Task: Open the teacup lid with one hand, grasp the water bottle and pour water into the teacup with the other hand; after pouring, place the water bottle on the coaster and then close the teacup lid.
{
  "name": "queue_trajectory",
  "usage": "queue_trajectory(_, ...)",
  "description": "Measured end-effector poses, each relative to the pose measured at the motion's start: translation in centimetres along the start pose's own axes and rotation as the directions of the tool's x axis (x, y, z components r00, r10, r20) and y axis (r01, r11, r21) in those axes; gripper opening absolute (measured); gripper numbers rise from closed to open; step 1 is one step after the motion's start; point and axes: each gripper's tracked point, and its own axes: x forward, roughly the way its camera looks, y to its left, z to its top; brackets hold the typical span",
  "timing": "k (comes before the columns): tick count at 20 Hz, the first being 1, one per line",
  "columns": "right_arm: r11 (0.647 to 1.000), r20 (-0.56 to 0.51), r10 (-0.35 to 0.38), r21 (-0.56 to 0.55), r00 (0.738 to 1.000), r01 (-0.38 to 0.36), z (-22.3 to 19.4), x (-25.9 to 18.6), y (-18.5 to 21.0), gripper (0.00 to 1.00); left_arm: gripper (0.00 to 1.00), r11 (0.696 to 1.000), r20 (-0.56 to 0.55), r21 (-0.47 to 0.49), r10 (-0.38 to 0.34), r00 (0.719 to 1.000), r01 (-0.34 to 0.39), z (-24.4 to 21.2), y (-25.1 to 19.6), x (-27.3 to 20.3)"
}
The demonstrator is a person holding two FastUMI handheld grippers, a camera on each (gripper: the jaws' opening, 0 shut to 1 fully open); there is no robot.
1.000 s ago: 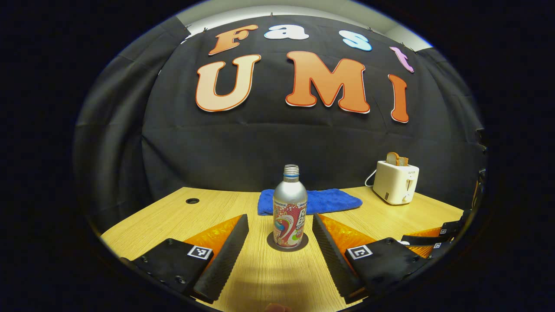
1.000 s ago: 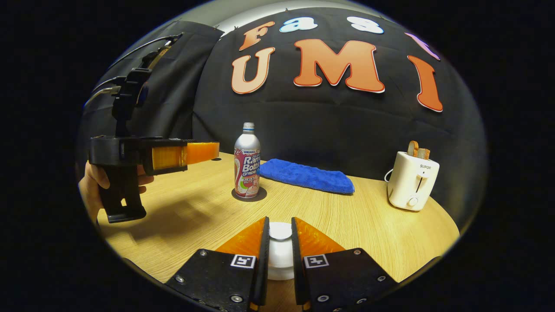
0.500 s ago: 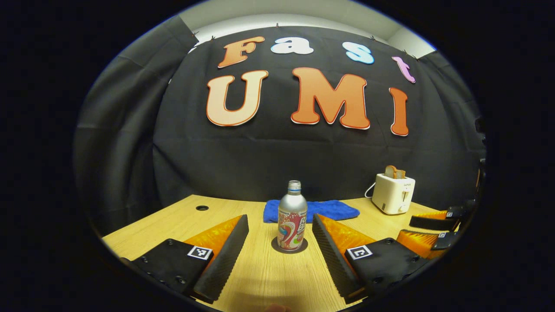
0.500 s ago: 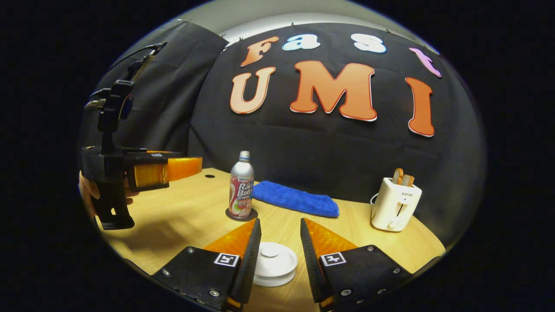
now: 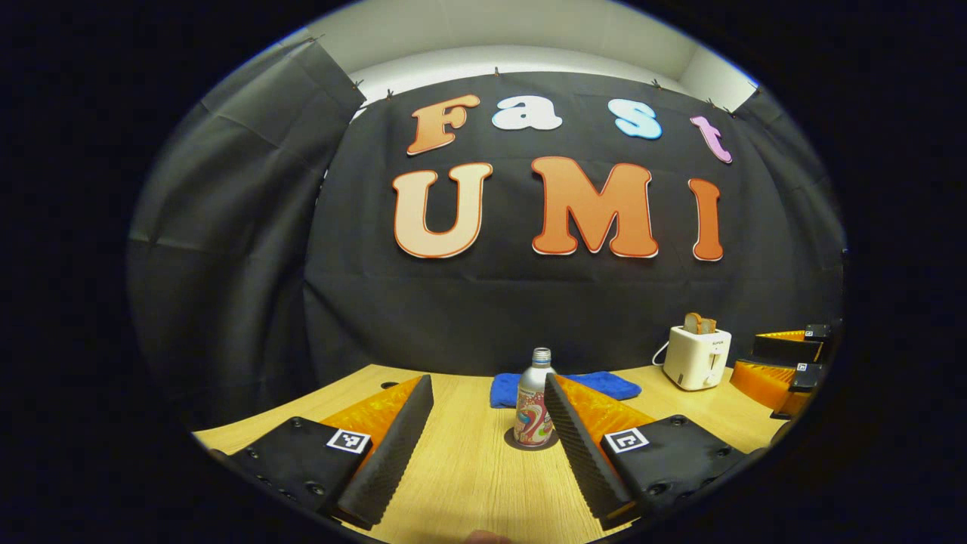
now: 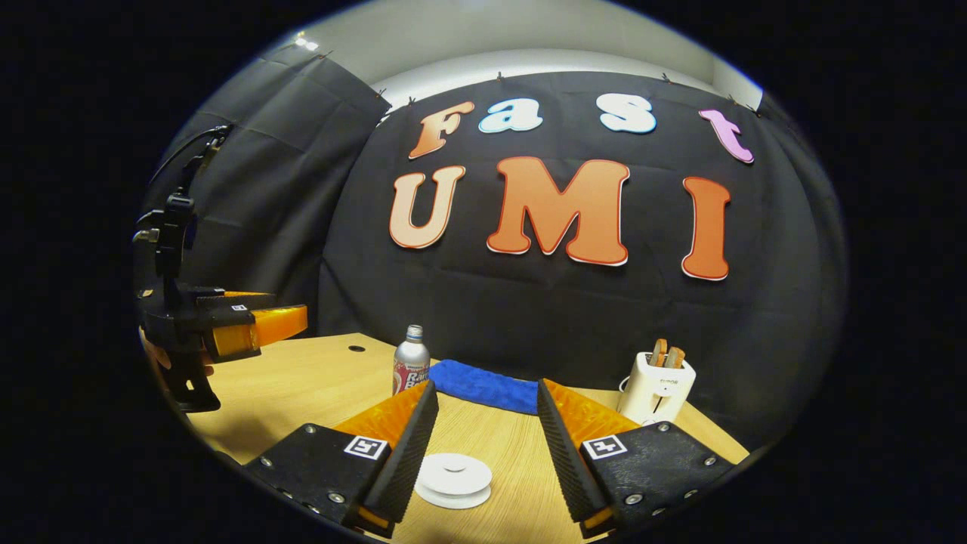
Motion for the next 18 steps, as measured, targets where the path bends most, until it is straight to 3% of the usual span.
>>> queue_trajectory(1,1.000,0.009,-0.002,-0.002,1.000,0.002,0.5,-0.3,0.0,0.81,1.00,1.000,0.010,0.002,0.003,1.000,-0.003,0.6,0.0,-0.5)
queue_trajectory(7,0.999,0.044,-0.032,0.044,0.999,0.030,2.5,-2.3,-1.0,0.88,0.99,1.000,0.062,0.011,0.008,0.998,-0.008,2.8,0.0,-3.3)
queue_trajectory(18,0.999,0.063,-0.047,0.023,0.997,0.046,3.5,-5.0,-1.5,0.88,0.94,0.999,0.064,-0.019,0.031,0.997,-0.030,2.7,0.0,-6.7)
